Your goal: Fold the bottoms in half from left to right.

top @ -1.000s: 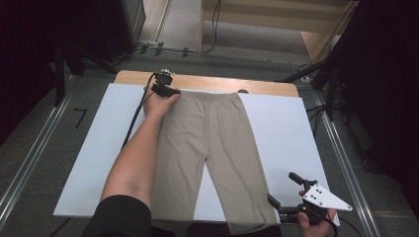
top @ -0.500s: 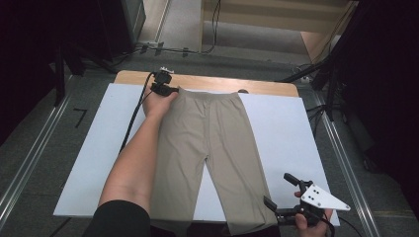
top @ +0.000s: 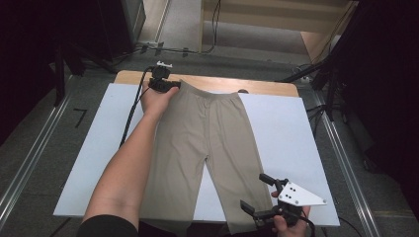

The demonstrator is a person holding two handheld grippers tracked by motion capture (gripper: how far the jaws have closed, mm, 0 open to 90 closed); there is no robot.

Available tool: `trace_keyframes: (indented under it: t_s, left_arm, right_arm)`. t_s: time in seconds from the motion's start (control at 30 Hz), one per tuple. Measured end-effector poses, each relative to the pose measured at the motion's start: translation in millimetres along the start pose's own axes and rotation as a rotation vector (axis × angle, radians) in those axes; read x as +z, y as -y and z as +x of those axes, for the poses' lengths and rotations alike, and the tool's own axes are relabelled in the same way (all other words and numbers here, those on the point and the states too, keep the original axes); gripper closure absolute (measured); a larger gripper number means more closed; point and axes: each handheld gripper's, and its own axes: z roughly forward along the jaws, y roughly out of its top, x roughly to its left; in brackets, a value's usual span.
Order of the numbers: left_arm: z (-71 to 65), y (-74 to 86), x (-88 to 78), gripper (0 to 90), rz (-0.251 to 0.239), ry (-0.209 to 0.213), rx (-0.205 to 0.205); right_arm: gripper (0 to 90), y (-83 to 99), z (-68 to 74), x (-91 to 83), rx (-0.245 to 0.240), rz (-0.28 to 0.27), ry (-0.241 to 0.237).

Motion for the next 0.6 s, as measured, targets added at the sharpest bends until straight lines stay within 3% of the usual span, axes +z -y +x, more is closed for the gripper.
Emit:
trace_keyframes:
  t_s: [0.17, 0.27, 0.47, 0.5, 0.53, 0.57, 0.6]
  left_arm:
    - [-5.5, -1.8, -13.7, 87.4, -0.010, 0.008, 0.069]
    - [-7.1, -4.8, -22.3, 87.4, -0.029, 0.042, 0.053]
    - [-13.3, -2.3, -24.4, 87.3, -0.031, 0.052, 0.060]
    - [-14.4, -1.2, -24.5, 87.4, -0.029, 0.050, 0.065]
    - [-15.6, 0.1, -24.3, 87.4, -0.029, 0.052, 0.063]
    - [-16.9, 1.2, -24.1, 87.3, -0.023, 0.050, 0.066]
    - [-18.1, 2.1, -24.3, 87.4, -0.020, 0.046, 0.074]
  right_arm:
    - [0.0, -7.8, 14.3, 18.8, -0.017, 0.016, -0.016]
    - [0.0, -12.0, 26.4, 35.6, -0.030, 0.045, -0.050]
    - [0.0, -17.5, 50.4, 61.7, -0.070, 0.100, -0.066]
    - [1.2, -18.2, 56.1, 67.7, -0.079, 0.119, -0.057]
    - [10.1, -18.4, 62.1, 73.2, -0.085, 0.136, -0.035]
    - [17.7, -17.8, 68.0, 78.1, -0.091, 0.125, 0.000]
    - [18.4, -17.4, 73.1, 82.6, -0.083, 0.119, 0.009]
